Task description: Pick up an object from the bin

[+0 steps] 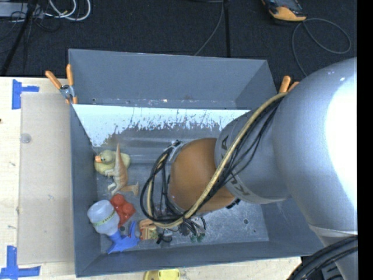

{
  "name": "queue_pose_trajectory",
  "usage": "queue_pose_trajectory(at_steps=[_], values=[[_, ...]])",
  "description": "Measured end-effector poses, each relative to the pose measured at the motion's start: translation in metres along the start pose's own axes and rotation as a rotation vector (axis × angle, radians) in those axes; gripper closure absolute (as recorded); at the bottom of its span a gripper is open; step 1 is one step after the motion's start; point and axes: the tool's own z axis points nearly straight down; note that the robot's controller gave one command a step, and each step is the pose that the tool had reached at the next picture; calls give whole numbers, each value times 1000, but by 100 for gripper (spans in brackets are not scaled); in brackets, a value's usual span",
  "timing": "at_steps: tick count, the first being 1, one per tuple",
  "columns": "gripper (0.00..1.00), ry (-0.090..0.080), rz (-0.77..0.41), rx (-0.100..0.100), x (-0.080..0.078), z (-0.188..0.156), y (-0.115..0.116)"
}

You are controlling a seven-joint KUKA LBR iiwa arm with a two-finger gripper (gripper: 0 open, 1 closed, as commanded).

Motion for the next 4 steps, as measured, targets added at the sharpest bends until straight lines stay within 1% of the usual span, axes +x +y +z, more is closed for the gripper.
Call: queue_pose_trajectory(at_steps=[1, 2, 3, 4], values=[[100, 0, 1, 0, 0, 0, 0], [100, 22, 10, 2, 6, -37, -1], [100, 2, 33, -1, -5, -53, 0], [100, 8, 39, -1, -4, -45, -1]])
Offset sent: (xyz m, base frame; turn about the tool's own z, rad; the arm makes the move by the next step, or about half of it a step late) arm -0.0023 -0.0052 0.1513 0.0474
